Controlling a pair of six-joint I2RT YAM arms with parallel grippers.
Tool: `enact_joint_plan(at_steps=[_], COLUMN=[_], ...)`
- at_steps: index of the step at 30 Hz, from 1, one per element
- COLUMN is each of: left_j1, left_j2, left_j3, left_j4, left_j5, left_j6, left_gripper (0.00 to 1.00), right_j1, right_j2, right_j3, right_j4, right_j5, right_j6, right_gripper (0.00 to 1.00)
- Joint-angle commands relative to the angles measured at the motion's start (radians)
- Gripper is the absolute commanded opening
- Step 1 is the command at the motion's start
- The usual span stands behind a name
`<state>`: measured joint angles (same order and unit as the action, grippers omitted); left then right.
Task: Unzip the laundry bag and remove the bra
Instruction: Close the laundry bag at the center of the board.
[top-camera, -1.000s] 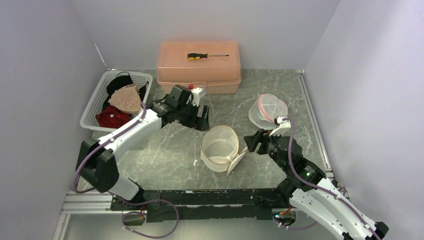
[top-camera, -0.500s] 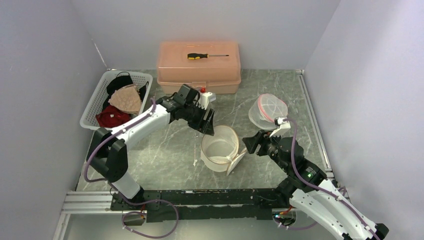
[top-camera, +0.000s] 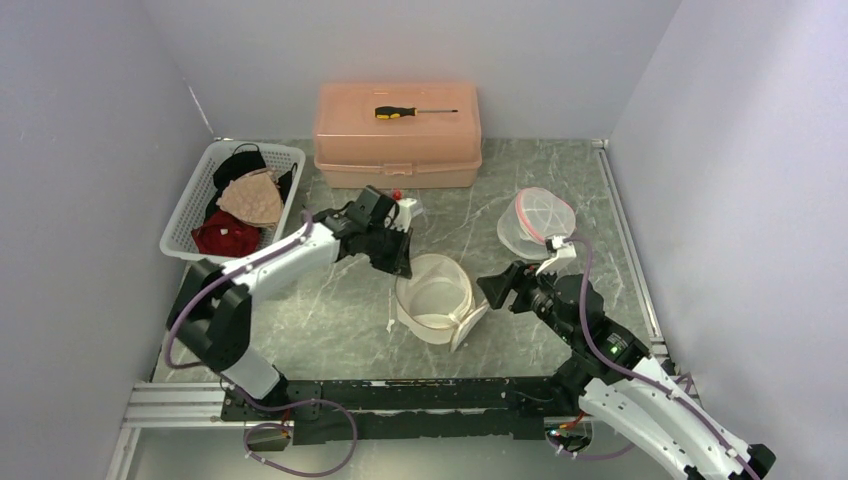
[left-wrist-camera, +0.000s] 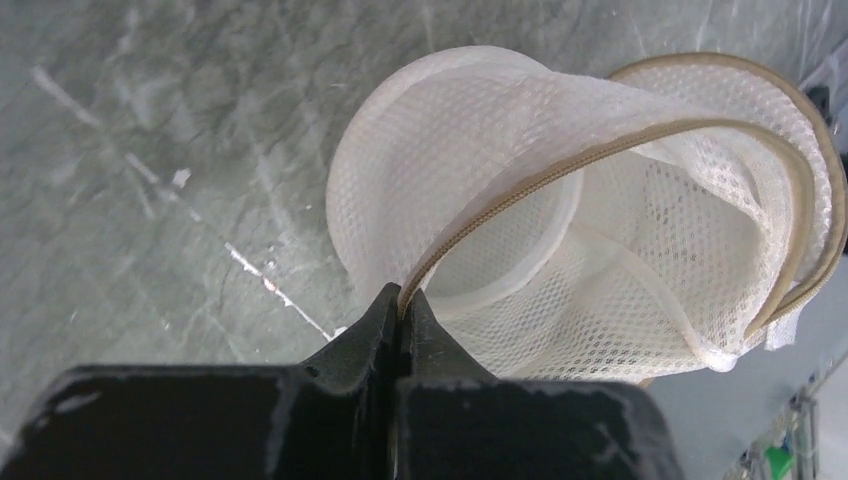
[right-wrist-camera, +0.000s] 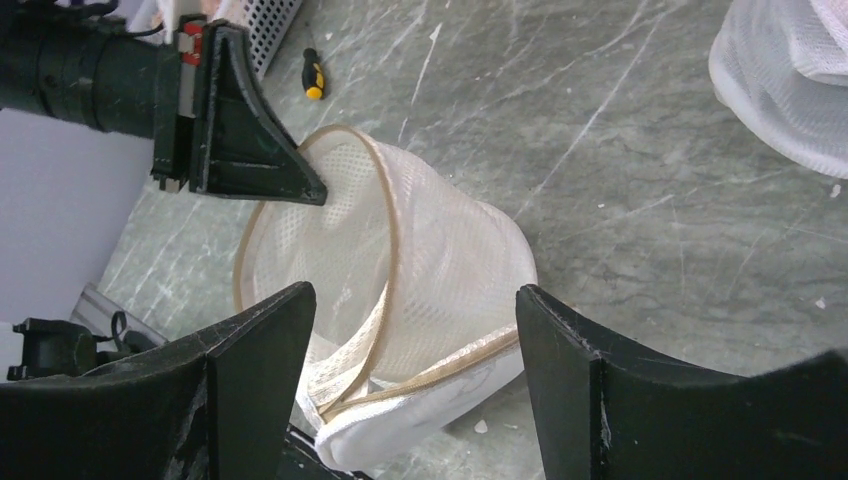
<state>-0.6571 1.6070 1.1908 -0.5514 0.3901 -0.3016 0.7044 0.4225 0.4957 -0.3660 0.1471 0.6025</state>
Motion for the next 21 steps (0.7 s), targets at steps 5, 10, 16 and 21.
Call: enact_joint_plan(at_steps=[5,10,16,21], left_j1=[-0.003,-0.002,-0.002,-0.002], left_j2=[-0.282,-0.359,-0.397,-0.445], left_j3=[-0.177,-0.239,-0.295,-0.325], left_j4=[0.129,0.089,0.089,0.057], left_j5=[-0.303,-0.462,-0.53,-0.599], left_j6=[-0.284,-0.398,-0.496,-0.558], left_gripper=[0.03,0.03,0.03,0.03], right_j1=[-0.003,-0.019,-0.053,-0.107], right_j2=[0.041,0.031,0.03,0.093], right_j3=[-0.046,-0.102,-0.199,-0.268], right_j4=[0.176,0.22,0.303,0.447], right_j5=[-0.05,-0.048,-0.103,-0.224], right_j6=[0.044,0.062,0.121,0.157], right_gripper=[0.79,0.79,0.8,0.8])
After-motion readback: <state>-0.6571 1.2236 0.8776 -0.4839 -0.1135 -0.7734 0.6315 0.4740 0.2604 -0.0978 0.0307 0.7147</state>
